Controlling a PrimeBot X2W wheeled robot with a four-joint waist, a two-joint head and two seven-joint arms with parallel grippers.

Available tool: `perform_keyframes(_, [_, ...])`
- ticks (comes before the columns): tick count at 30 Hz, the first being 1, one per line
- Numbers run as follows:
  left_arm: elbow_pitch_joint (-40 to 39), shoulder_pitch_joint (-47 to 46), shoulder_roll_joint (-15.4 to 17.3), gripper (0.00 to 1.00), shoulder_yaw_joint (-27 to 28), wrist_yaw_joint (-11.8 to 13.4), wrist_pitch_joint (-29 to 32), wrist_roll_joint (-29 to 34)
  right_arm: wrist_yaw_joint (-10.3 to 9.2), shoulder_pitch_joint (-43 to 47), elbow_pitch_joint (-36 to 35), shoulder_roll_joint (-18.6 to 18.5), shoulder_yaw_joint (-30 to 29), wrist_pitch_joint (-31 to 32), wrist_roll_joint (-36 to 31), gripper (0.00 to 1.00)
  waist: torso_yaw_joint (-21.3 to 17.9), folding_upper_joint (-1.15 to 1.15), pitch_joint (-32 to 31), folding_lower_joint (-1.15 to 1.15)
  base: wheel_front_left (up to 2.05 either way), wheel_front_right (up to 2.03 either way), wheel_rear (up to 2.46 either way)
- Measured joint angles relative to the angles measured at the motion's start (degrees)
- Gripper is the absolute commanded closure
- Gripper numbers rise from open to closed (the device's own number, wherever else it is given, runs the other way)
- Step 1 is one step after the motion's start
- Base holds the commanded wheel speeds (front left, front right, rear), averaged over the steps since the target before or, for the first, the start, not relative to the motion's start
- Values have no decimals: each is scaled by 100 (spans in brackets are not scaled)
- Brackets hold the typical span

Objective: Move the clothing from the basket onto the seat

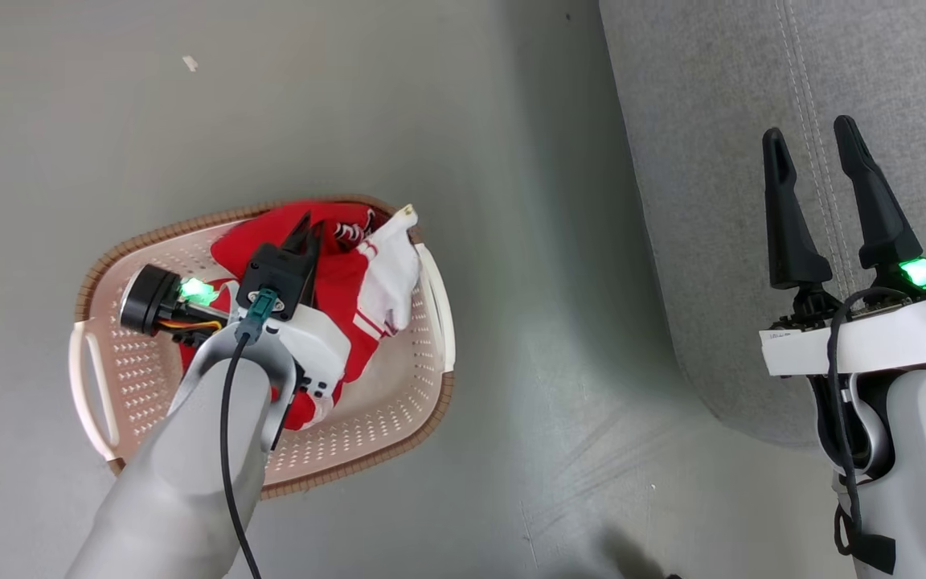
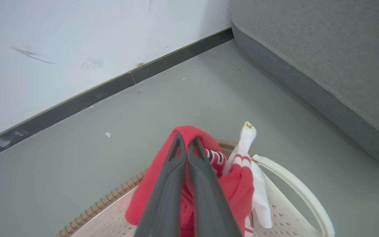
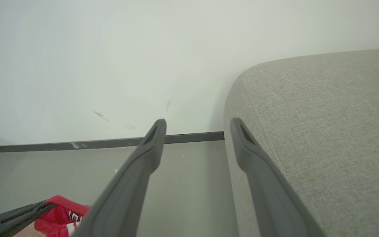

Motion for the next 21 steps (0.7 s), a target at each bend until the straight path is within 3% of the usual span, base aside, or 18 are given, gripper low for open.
perform_keyframes(21, [-2526, 1109, 180, 100, 419, 209, -1, -34, 0, 108, 240, -13, 96, -1, -330, 0, 591, 0, -965, 0, 0, 0, 0])
